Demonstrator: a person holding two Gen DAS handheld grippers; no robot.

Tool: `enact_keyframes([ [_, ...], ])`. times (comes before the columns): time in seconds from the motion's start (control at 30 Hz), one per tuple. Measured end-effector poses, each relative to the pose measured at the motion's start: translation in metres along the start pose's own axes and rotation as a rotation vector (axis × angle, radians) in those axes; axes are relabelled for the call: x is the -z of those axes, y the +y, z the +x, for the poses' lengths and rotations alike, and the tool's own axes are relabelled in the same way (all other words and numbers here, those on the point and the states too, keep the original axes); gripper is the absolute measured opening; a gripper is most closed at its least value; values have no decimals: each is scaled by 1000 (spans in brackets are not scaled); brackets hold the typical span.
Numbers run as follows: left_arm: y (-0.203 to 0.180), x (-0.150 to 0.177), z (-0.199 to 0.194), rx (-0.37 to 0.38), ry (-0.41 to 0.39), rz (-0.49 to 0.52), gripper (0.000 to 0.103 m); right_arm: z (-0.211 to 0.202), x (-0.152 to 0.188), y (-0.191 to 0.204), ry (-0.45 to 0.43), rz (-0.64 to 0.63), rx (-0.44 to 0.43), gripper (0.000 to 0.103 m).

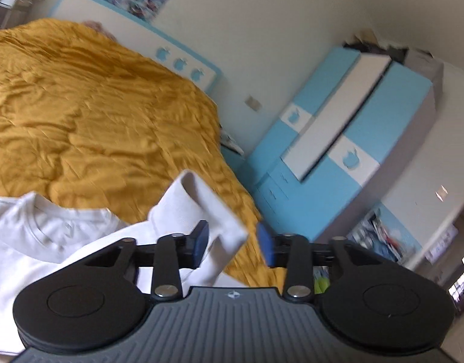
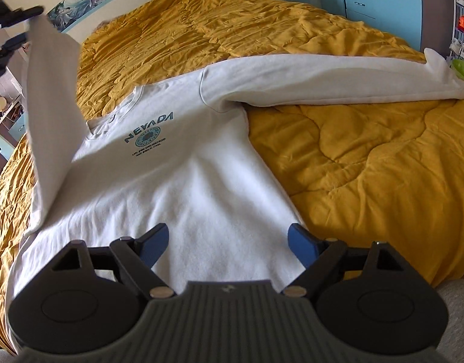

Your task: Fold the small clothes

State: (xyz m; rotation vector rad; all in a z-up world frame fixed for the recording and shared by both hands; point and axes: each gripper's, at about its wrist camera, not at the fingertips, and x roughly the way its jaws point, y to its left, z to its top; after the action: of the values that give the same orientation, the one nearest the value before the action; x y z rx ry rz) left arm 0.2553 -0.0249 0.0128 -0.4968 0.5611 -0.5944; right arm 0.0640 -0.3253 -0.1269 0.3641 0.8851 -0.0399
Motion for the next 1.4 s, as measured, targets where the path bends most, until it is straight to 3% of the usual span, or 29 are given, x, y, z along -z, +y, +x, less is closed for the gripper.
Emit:
enact_keyframes([
  [0.03, -5, 12, 6, 36, 58, 34, 78, -1, 1, 0, -1, -4, 0, 82],
  [0.13, -15, 64, 5, 63, 141, 103, 75, -3, 3, 1, -5, -15, 5, 82],
  [0.23, 0, 97, -16, 6, 187, 125, 75, -4, 4, 1, -5, -20, 10, 82],
  [0.4, 26, 128, -75, -261, 185, 268, 75, -5, 7, 7, -5, -44, 34, 82],
  [0.57, 76, 139, -115, -610, 198, 462, 75, 0, 8, 14, 0, -57, 59, 82],
  [0.7, 103, 142, -113, -820, 181, 578, 75, 4, 11, 24, 15, -67, 72, 82],
  [0.87, 126, 157, -83, -1019, 261, 786, 71, 2, 14, 35, 31, -85, 76, 82],
  [0.9, 129, 159, -80, -1020, 253, 795, 69, 1, 14, 35, 37, -82, 66, 82],
  [0.93, 130, 160, -75, -1001, 259, 806, 60, 1, 14, 36, 43, -79, 62, 82],
  [1.0, 131, 163, -65, -962, 281, 848, 34, 2, 13, 36, 51, -70, 68, 82],
  [1.03, 131, 163, -62, -959, 281, 865, 13, 2, 13, 36, 54, -66, 73, 82],
  [1.07, 134, 168, -58, -973, 277, 878, 4, 2, 13, 37, 58, -60, 76, 82],
  [1.2, 132, 168, -70, -1068, 163, 853, 3, 2, 13, 42, 66, -78, 77, 82],
  [1.3, 135, 165, -83, -1142, 168, 802, 3, 3, 15, 45, 72, -97, 75, 82],
  [1.4, 145, 168, -94, -1054, 242, 753, 3, 8, 15, 46, 78, -102, 74, 82],
])
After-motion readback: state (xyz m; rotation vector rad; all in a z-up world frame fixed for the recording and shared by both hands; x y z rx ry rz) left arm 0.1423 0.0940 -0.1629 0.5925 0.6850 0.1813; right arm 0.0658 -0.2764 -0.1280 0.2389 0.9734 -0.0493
